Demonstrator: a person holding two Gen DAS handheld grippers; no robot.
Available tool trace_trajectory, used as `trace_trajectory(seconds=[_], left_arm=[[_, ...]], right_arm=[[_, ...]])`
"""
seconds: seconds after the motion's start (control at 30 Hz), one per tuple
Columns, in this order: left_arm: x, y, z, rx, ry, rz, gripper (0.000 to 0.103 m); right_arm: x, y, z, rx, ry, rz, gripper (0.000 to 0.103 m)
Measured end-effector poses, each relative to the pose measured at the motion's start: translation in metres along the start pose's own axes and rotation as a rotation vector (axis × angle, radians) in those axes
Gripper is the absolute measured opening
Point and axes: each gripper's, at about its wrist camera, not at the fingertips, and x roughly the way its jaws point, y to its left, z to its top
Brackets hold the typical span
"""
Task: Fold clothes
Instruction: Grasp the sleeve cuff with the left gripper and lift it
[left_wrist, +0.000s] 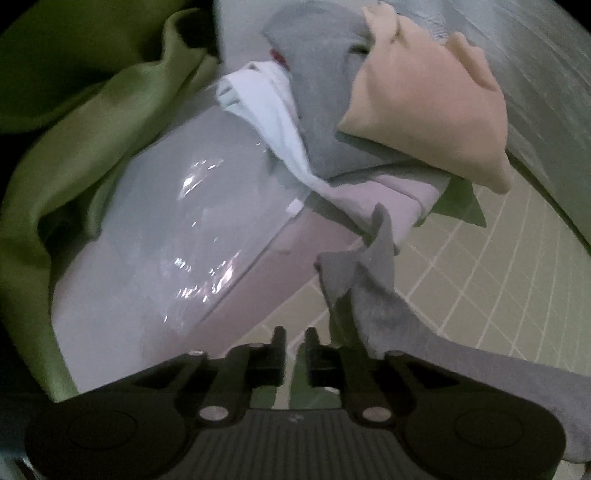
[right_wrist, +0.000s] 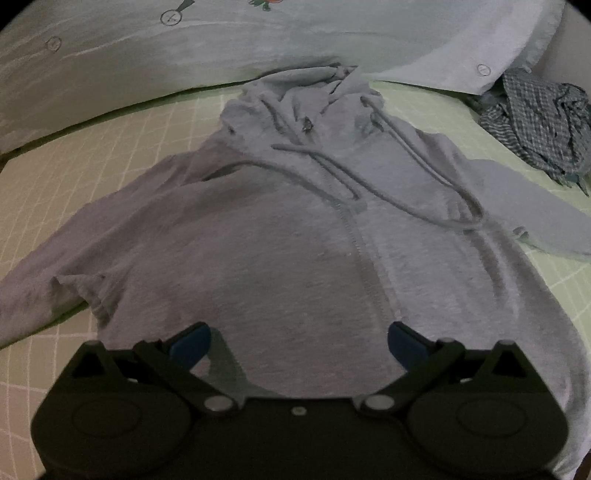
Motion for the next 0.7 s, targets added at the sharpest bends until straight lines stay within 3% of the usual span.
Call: trace_trajectory(seconds=[0.13, 0.2, 0.27, 0.3, 0.6, 0.7], left_arm=[[0.009, -0.014, 0.004, 0.024, 0.002, -0.038, 0.021], [0.01, -0.022, 0.005, 0.046, -0.016, -0.038, 0.033], [0.013, -0.029, 0.007, 0.069, -0.03, -0.044, 0.061], [0.015, -0.032, 0.007, 0.08, -0.035, -0.05, 0.064], [0.033, -0.042, 0.014, 0.093, -0.009, -0.045, 0.061], [0.031, -0.046, 0.01, 0.126, -0.042, -0.051, 0.043]], right_arm=[[0.0, 0.005, 0.0, -0.011, 0.001, 0.004, 0.103], [-0.001, 0.005, 0.0, -0.016, 0.0, 0.0, 0.103], [-0.002, 0.004, -0.001, -0.012, -0.001, -0.005, 0.103], [-0.002, 0.004, -0.001, -0.007, 0.0, -0.008, 0.103], [-0.001, 0.002, -0.003, 0.001, 0.012, -0.025, 0.103], [0.0, 0.004, -0.001, -0.005, 0.011, -0.027, 0.103]])
